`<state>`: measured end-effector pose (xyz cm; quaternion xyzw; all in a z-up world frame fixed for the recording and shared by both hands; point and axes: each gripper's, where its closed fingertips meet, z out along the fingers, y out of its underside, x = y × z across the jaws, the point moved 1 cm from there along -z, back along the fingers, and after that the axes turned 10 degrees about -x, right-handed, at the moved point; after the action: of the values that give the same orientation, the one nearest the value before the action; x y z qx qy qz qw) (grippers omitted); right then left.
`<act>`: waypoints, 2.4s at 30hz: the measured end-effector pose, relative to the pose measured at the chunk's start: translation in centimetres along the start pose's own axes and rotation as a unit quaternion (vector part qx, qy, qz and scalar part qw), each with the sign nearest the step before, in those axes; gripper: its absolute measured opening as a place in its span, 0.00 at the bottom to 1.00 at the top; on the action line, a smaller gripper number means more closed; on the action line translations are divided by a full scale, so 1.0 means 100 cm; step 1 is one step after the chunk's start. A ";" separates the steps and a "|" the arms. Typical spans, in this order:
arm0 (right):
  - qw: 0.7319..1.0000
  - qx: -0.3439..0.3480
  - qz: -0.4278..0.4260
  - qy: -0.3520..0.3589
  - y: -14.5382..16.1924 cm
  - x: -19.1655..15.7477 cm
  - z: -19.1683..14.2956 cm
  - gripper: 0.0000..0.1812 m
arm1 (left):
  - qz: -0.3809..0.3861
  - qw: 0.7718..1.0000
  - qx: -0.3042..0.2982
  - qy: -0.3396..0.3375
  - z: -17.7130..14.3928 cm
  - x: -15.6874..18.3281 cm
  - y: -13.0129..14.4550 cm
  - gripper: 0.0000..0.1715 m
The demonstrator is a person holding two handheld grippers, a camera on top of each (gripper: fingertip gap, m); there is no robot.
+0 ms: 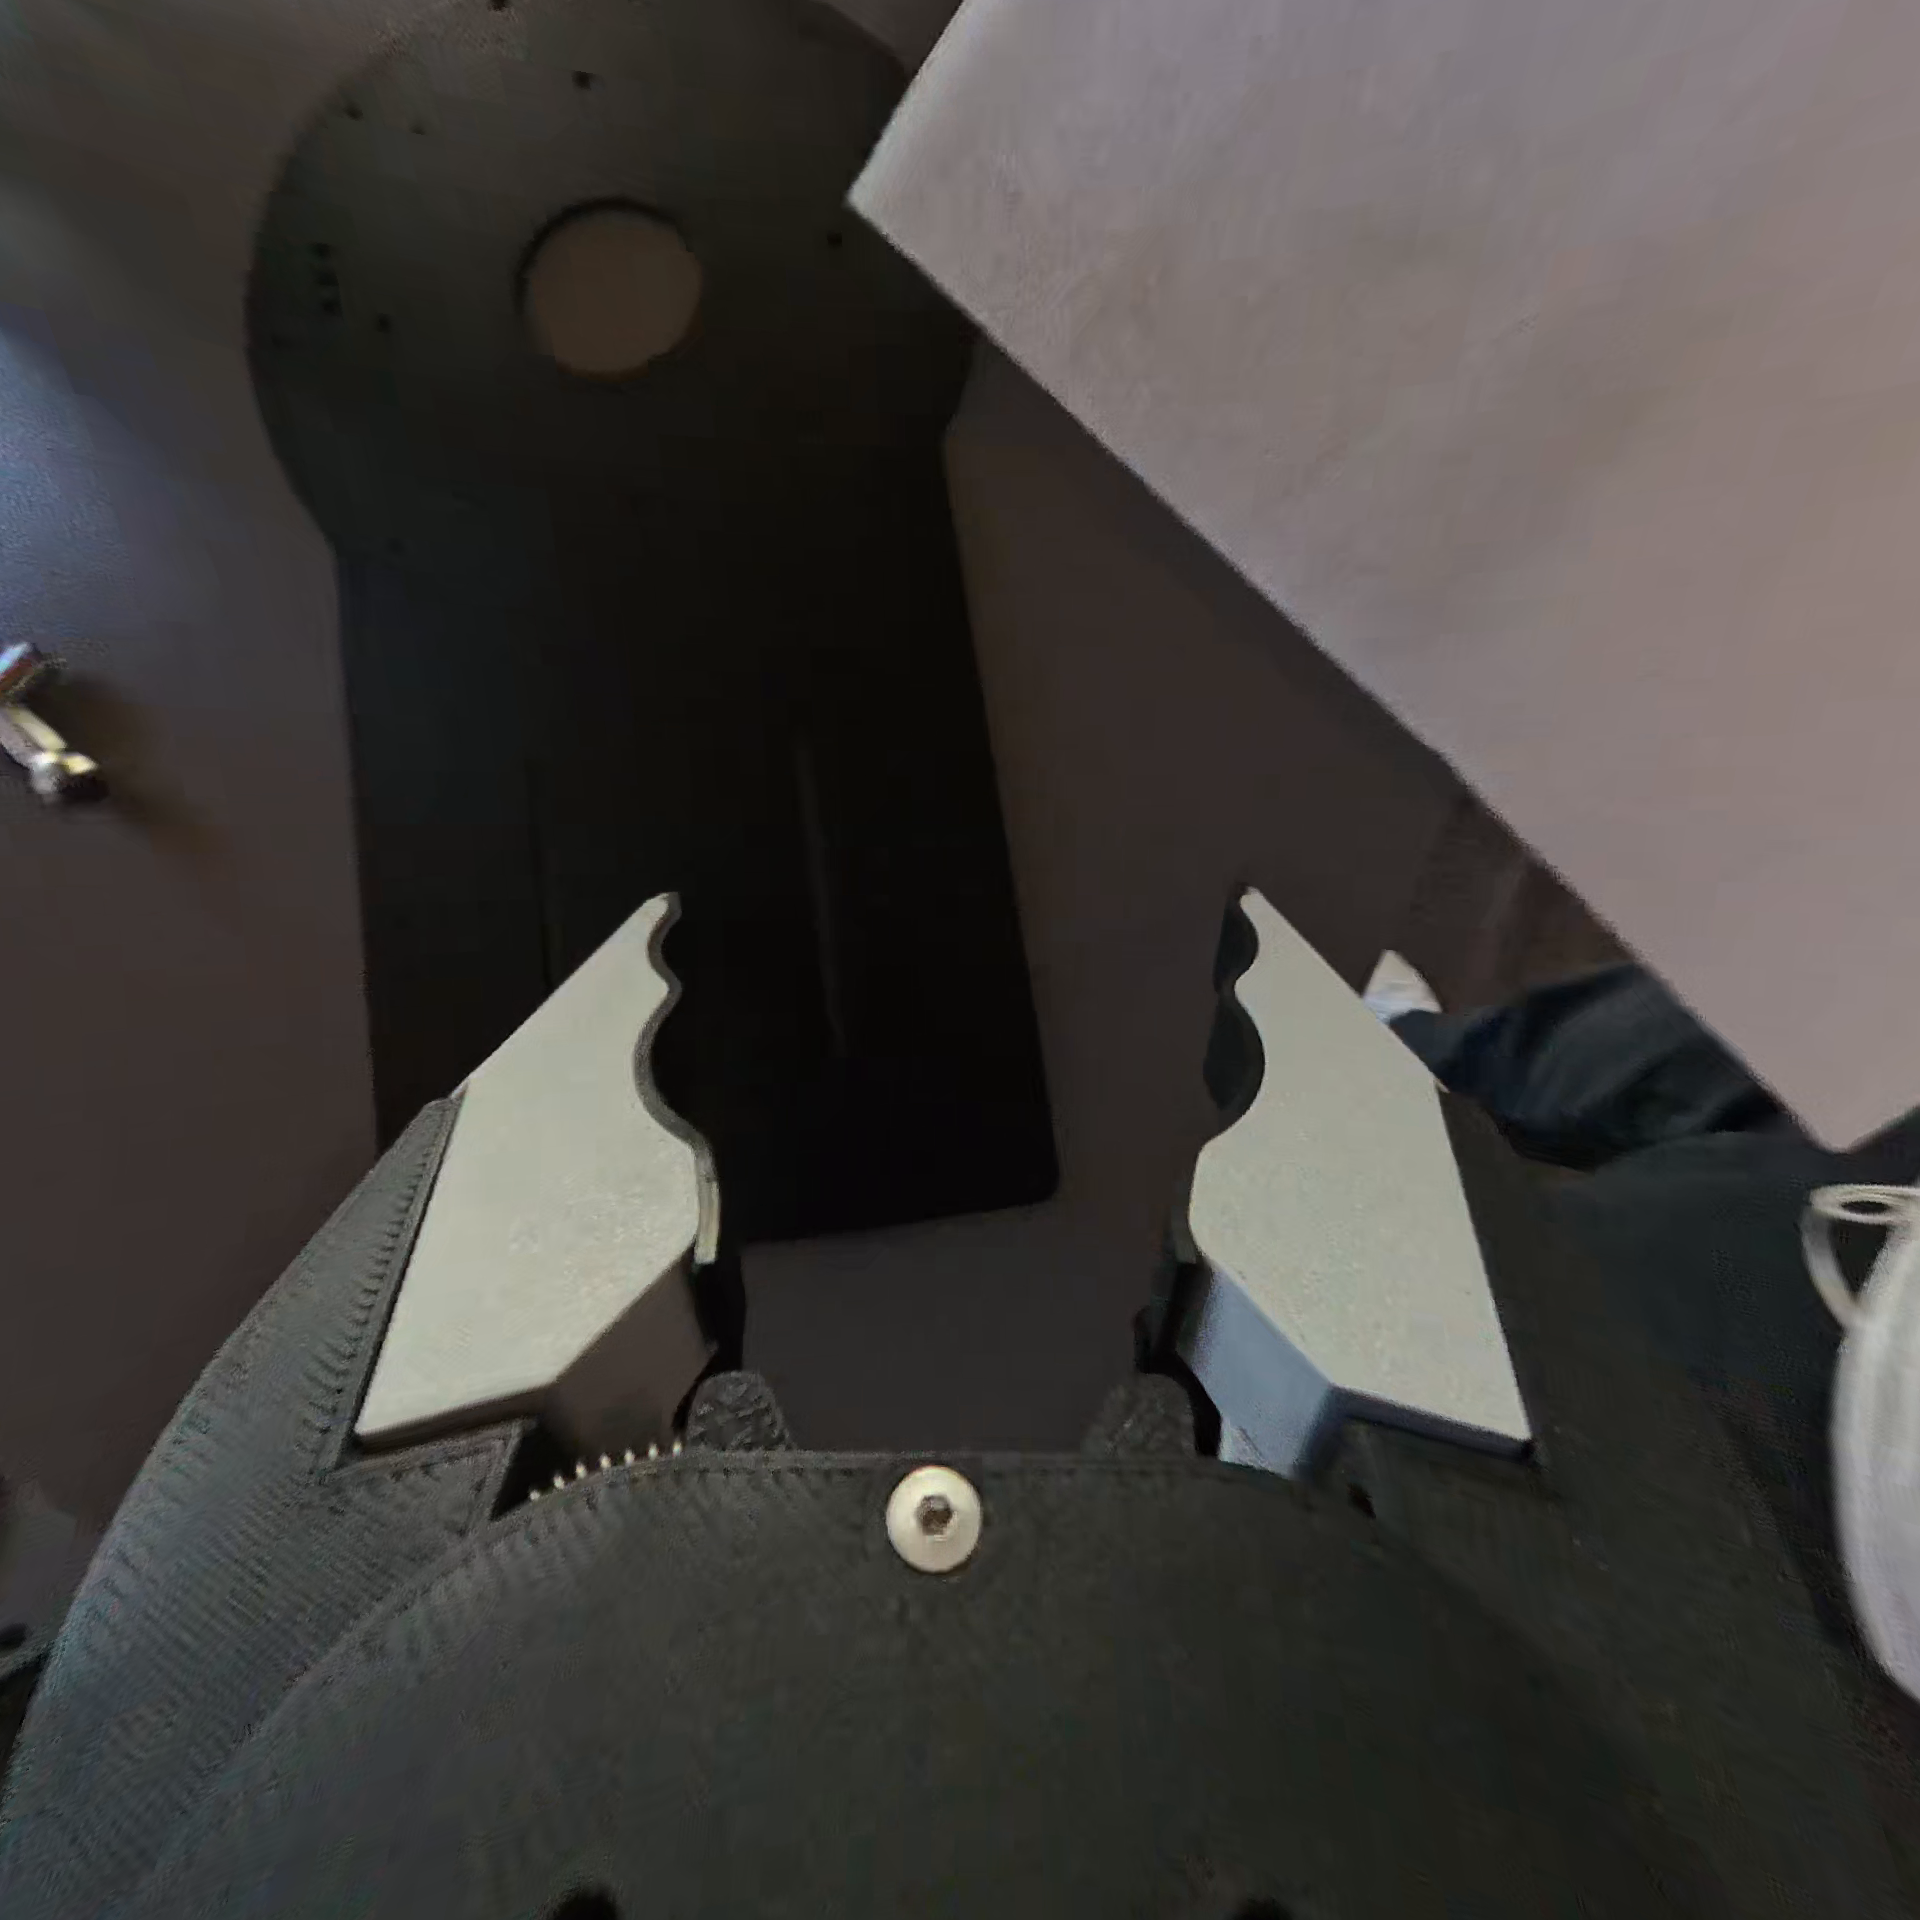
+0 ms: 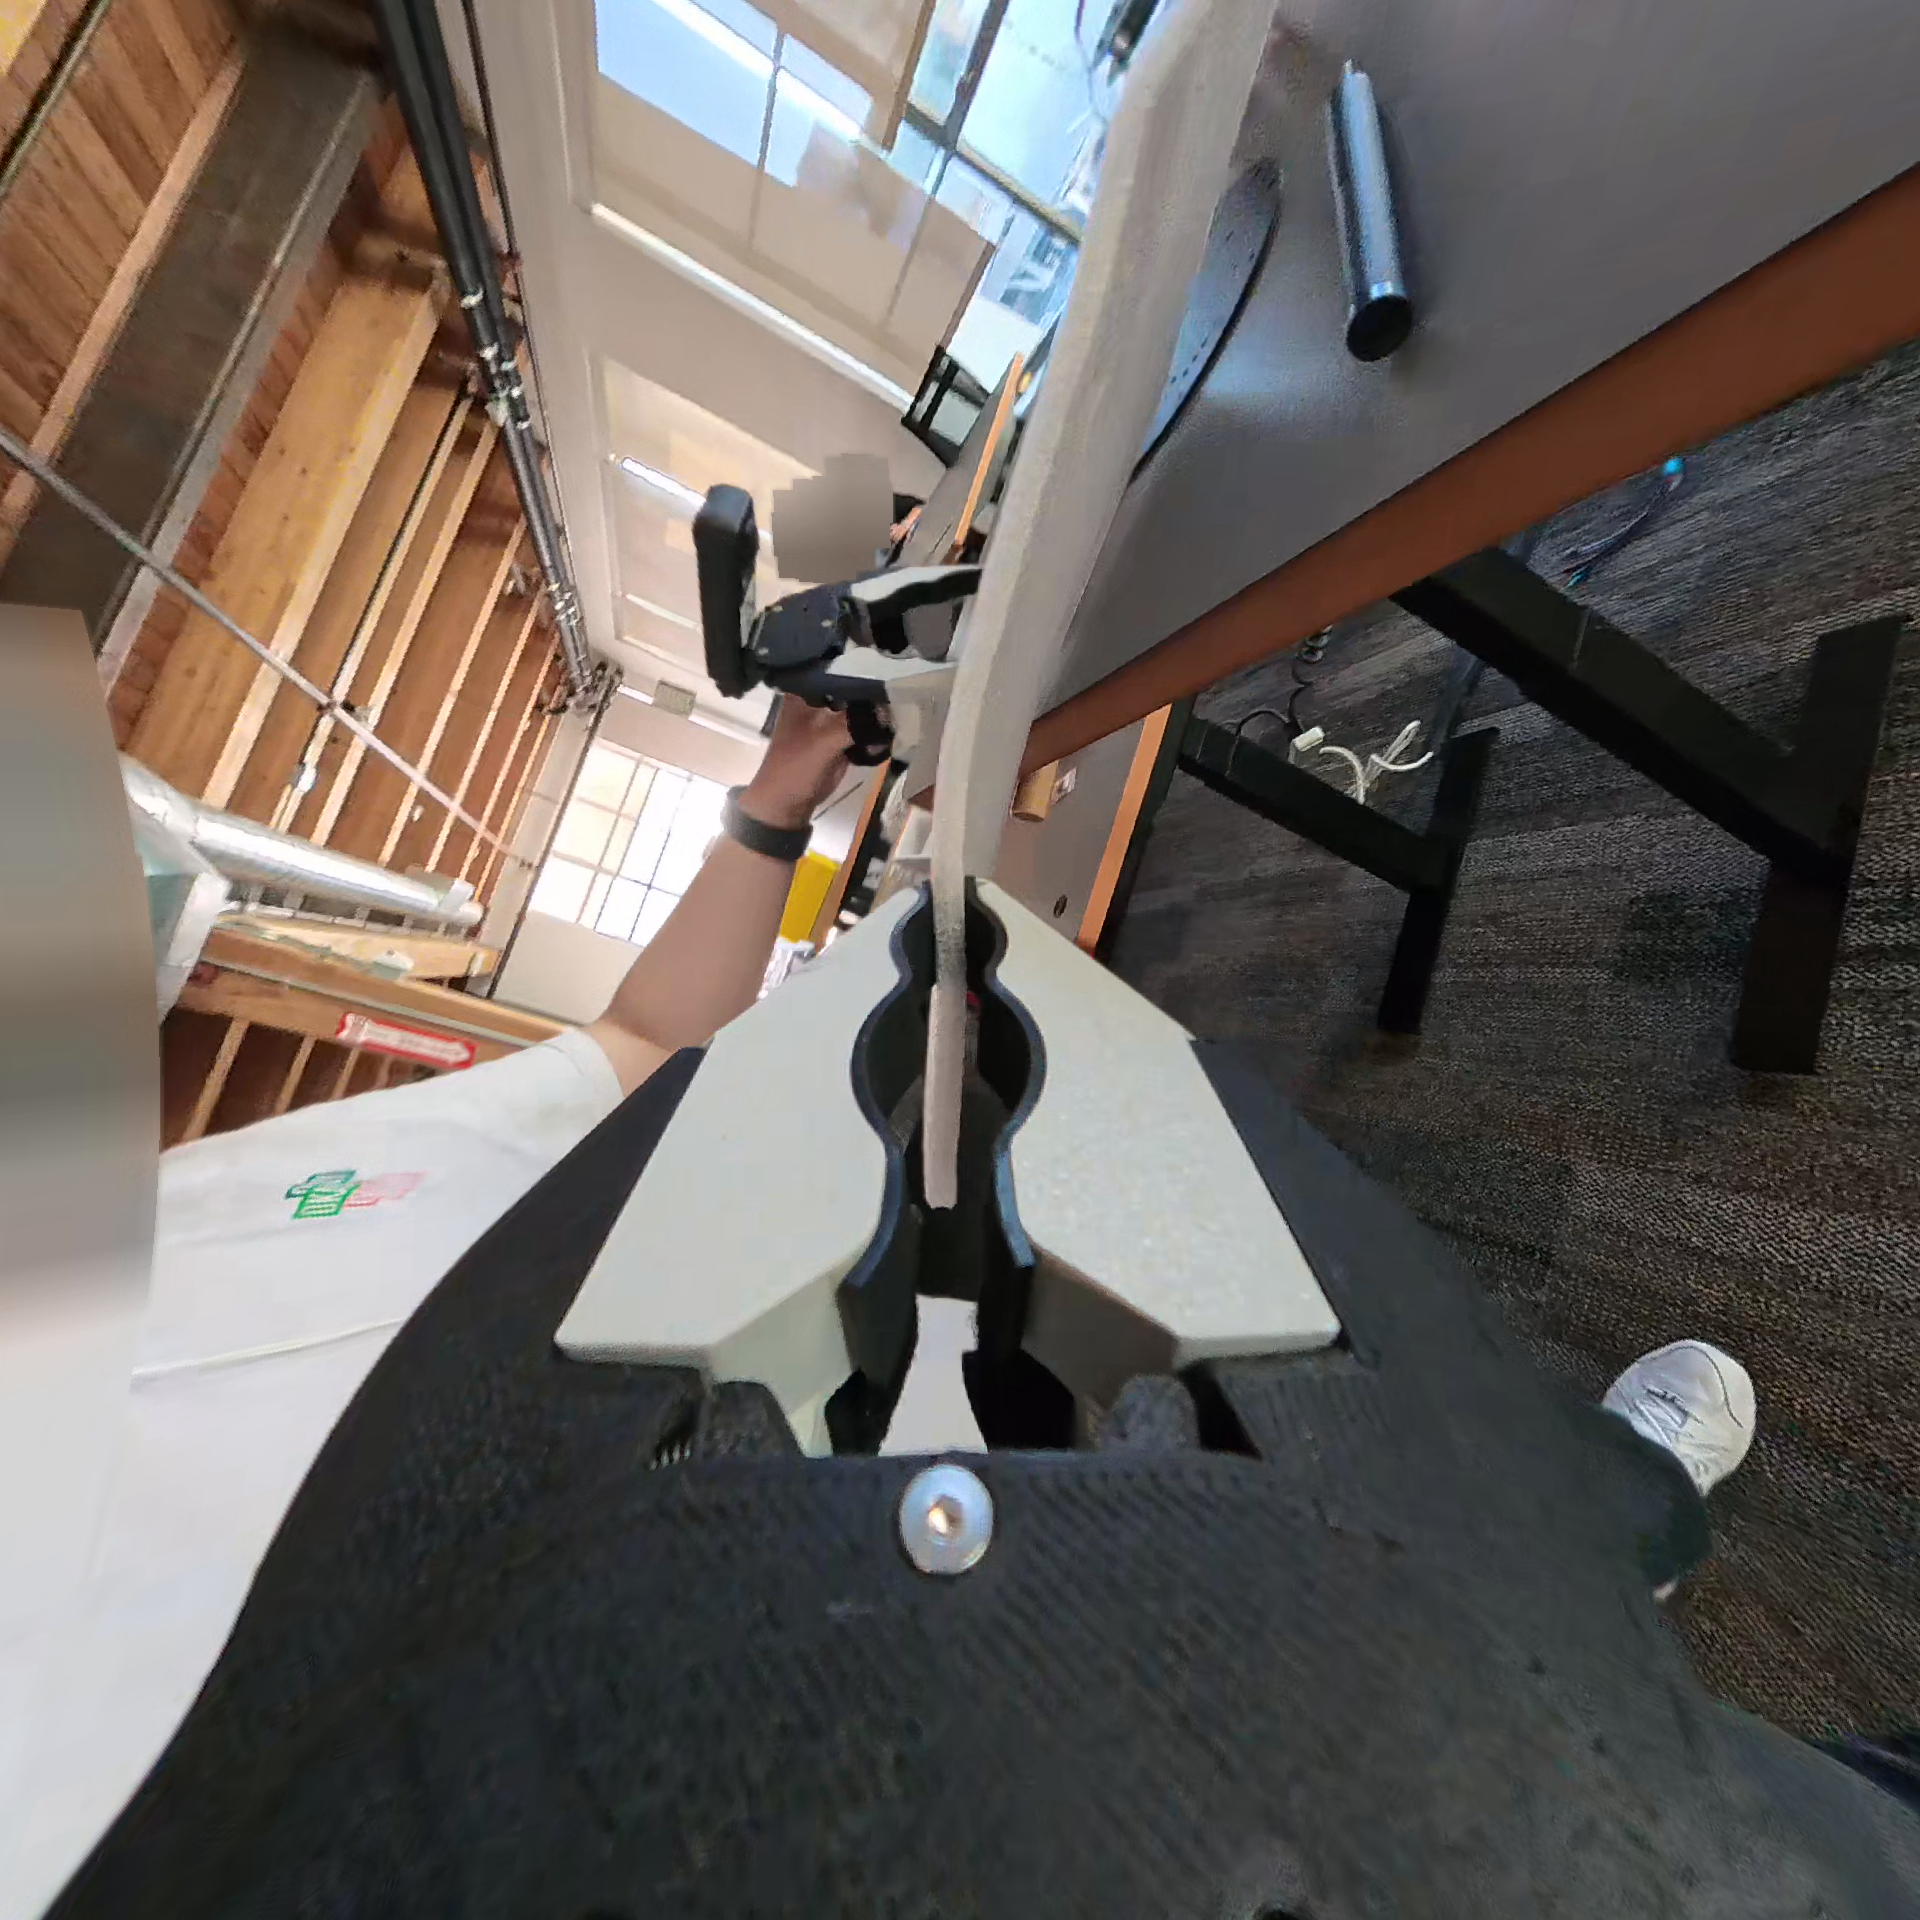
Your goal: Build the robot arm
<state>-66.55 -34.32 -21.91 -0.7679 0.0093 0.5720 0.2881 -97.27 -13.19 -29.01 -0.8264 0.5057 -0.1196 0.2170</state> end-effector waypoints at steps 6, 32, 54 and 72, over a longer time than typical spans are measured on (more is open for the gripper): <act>0.997 -0.077 0.011 -0.029 -0.002 0.021 -0.023 0.01 | -0.047 0.998 0.014 -0.041 0.006 0.004 0.007 0.65; 0.983 -0.171 0.051 -0.052 -0.007 0.055 -0.050 0.01 | 0.232 0.890 -0.053 -0.389 0.012 0.063 0.032 0.26; 0.987 -0.117 0.080 -0.072 0.008 0.034 -0.076 0.01 | 0.263 0.885 -0.155 -0.352 -0.066 0.082 0.029 0.12; 0.966 -0.079 0.224 -0.104 0.008 -0.012 0.128 0.01 | 0.283 0.900 -0.030 -0.330 -0.141 -0.012 -0.025 0.01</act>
<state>-78.45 -29.57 -23.47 -0.7029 0.1060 0.6976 0.0899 -101.73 -14.45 -15.38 -0.6468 0.6209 0.2417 0.3710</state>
